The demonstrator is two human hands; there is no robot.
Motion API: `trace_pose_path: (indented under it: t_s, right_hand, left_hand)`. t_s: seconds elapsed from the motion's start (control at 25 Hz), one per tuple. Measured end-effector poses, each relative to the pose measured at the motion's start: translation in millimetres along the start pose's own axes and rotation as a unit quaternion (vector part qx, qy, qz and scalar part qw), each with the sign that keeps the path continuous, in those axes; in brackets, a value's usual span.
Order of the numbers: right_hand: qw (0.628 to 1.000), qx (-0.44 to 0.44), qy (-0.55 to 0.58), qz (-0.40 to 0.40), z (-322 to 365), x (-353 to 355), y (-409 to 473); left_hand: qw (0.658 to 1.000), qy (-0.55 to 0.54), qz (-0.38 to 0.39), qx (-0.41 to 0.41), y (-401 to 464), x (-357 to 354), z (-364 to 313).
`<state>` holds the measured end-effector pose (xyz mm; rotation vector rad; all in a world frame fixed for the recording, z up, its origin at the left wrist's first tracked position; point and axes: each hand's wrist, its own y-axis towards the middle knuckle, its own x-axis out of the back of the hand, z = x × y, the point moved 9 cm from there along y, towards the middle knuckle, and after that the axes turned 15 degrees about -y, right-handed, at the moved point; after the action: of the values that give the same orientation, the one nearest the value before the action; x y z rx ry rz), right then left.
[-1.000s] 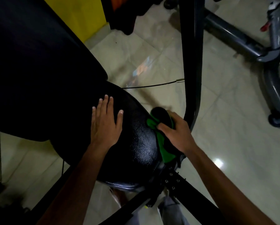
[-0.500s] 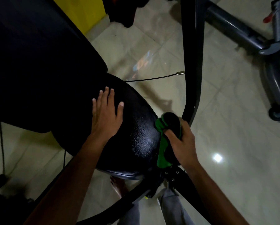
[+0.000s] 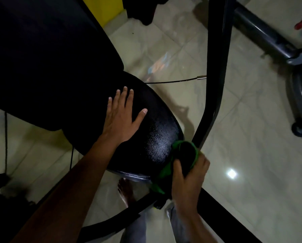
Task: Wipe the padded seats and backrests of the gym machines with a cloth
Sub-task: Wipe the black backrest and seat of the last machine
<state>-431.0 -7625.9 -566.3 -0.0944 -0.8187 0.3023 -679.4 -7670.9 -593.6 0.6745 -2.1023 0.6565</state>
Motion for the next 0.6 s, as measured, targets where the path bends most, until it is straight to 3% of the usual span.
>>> trace_pose_path:
  t_s: [0.16,0.32,0.48,0.6]
  right_hand:
    - [1.0,0.028,0.001,-0.009,4,-4,-11]
    - [0.999,-0.014,-0.023,-0.027,1,2,25]
    - [0.995,0.091,-0.023,0.026,11,-2,-44]
    - [0.992,0.099,-0.062,0.05,15,14,-22]
  left_hand:
    - [1.0,-0.008,0.012,0.008,1,1,3]
    - [0.999,-0.031,-0.001,-0.018,-11,2,9]
    - [0.999,-0.04,-0.022,-0.02,-32,9,18]
    - [0.999,-0.032,-0.022,0.006,-47,18,28]
